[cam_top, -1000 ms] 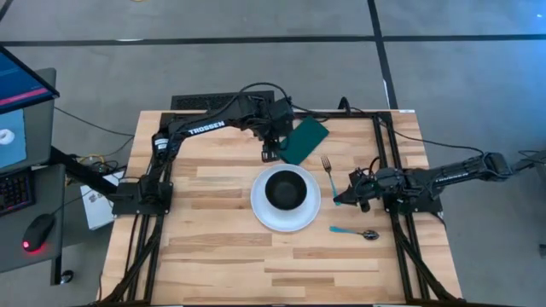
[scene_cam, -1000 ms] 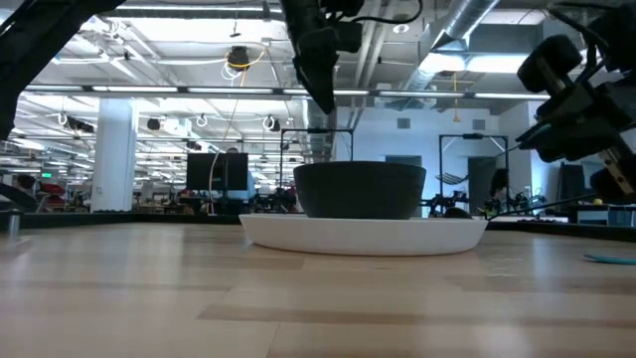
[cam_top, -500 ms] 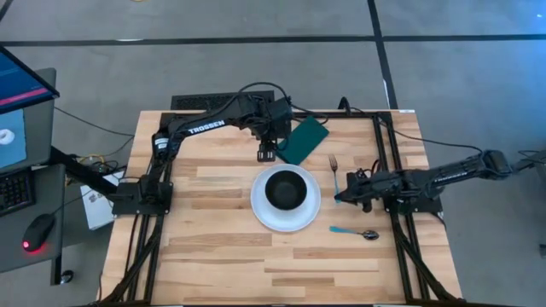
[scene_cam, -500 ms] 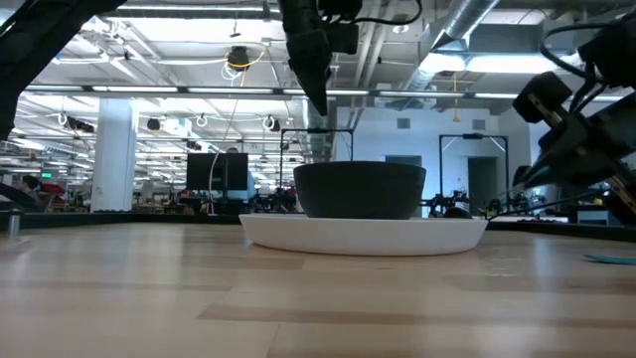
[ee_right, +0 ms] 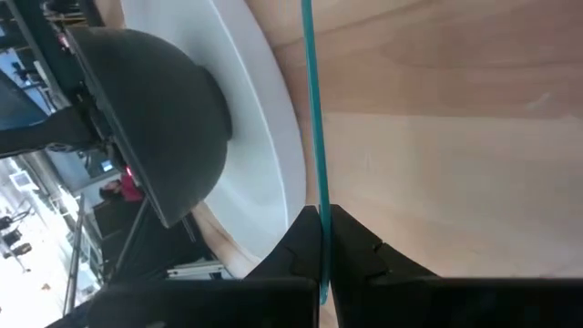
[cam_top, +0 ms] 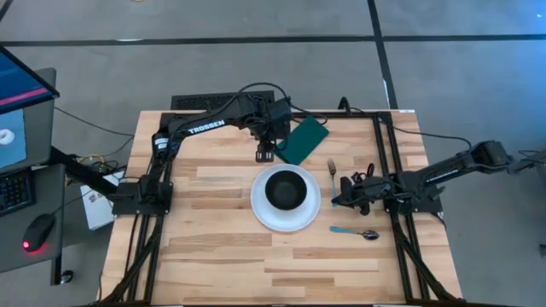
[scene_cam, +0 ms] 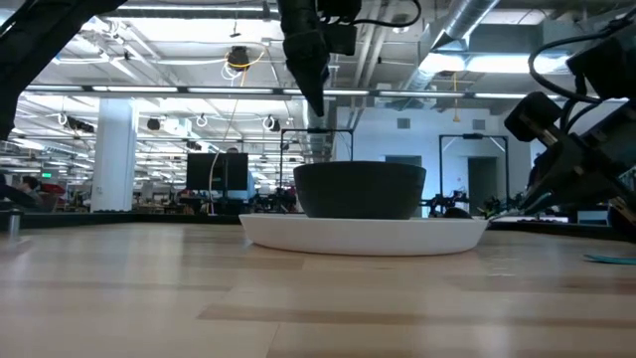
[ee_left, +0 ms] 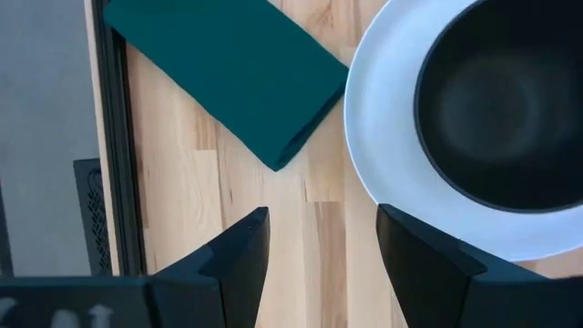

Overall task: Set table place
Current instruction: Put the blue fork into the black bowl, then put the blue spoon into the black bowl

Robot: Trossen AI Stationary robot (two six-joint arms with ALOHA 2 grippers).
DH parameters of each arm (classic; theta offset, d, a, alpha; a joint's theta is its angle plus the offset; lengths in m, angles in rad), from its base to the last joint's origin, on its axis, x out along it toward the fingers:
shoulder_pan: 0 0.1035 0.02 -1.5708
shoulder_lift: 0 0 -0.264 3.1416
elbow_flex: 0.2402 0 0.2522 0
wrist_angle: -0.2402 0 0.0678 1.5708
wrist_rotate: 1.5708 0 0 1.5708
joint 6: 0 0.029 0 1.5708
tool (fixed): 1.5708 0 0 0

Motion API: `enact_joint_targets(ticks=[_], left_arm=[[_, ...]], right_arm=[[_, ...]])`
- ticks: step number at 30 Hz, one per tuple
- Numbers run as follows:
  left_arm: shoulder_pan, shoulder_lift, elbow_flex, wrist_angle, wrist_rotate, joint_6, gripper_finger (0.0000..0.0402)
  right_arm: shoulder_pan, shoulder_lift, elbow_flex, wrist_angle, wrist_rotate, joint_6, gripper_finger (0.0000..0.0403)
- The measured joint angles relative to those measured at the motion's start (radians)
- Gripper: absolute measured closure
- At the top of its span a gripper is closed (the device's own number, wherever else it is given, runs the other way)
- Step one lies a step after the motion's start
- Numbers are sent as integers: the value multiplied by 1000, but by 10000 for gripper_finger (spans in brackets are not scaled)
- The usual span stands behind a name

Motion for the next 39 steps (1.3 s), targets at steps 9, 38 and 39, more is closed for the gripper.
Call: enact_joint_targets(ticks=[9, 38, 39], left_arm=[[0, 0, 0, -30, 0, 0, 207], [0, 0, 0, -107, 1, 4, 207], [0, 0, 0, -108, 1, 1, 207]], right_arm=[[0, 198, 1, 191, -1, 27, 376], [0, 334, 64, 154, -28, 14, 347], [0, 334, 64, 154, -28, 14, 346]])
